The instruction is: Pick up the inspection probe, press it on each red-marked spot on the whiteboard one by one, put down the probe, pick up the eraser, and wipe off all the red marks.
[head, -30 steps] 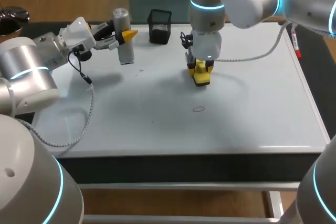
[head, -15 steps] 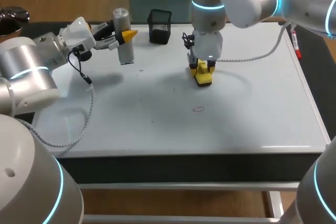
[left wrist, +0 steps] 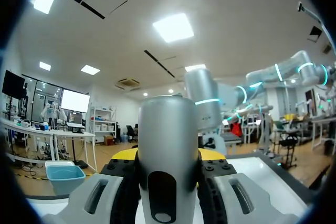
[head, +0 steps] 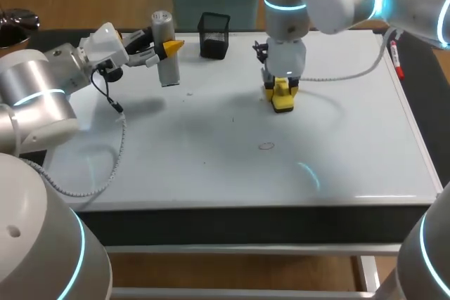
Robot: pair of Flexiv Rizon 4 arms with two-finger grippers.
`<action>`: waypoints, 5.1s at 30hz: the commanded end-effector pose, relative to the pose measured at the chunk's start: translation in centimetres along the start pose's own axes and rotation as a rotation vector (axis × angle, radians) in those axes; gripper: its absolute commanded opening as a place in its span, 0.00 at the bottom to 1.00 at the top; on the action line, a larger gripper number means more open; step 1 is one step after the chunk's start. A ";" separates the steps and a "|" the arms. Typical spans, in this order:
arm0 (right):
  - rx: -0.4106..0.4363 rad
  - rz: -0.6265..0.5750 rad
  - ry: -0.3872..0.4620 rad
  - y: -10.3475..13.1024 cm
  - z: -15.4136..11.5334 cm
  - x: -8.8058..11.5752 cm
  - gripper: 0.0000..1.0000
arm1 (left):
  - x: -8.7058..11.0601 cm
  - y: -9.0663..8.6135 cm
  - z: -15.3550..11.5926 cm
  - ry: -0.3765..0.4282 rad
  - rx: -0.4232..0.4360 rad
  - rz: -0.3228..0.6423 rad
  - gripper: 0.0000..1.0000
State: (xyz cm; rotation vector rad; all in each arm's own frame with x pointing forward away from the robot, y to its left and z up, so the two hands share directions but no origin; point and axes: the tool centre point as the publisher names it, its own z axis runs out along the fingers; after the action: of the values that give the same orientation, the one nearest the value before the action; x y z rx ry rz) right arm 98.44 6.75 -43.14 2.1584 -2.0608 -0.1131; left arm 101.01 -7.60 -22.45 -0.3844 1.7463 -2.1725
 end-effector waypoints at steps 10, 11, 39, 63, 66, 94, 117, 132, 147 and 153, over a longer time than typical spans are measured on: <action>0.031 0.053 -0.027 -1.1 -1.4 3.5 0.00 | 0.0 -0.1 0.0 -0.001 0.001 0.001 0.00; 0.031 0.055 -0.024 -1.1 -2.0 3.5 0.00 | 0.0 -0.1 0.0 -0.001 0.001 0.001 0.00; 0.063 -0.128 -0.038 2.6 -4.4 -5.2 0.00 | 0.0 -0.1 0.0 -0.001 0.001 0.001 0.00; 0.025 -0.173 -0.032 1.6 -0.7 -5.9 0.00 | 0.0 -0.1 0.0 -0.001 0.001 0.001 0.00; 0.016 -0.162 -0.030 1.3 -0.4 -5.5 0.00 | 0.0 -0.1 0.0 -0.001 0.001 0.001 0.00; -0.005 0.040 -0.027 -1.9 0.2 2.8 0.00 | 0.0 -0.1 0.0 -0.001 0.001 0.001 0.00; 0.043 0.143 -0.041 -4.3 -4.4 9.0 0.00 | 0.0 -0.1 0.0 -0.001 0.001 0.001 0.00; 0.038 0.257 -0.055 -2.6 -5.2 14.8 0.00 | 0.0 -0.1 0.0 -0.001 0.001 0.001 0.00; 0.059 0.313 -0.088 -2.1 -5.3 17.7 0.00 | 0.0 -0.1 0.0 -0.001 0.001 0.001 0.00; 0.059 0.313 -0.088 -2.1 -5.3 17.7 0.00 | 0.0 -0.1 0.0 -0.001 0.001 0.001 0.00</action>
State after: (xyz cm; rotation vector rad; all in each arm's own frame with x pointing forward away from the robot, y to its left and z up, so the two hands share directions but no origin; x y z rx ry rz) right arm 102.44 -10.41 -37.39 1.8566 -2.4510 -0.1175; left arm 101.01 -7.61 -22.47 -0.3843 1.7457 -2.1728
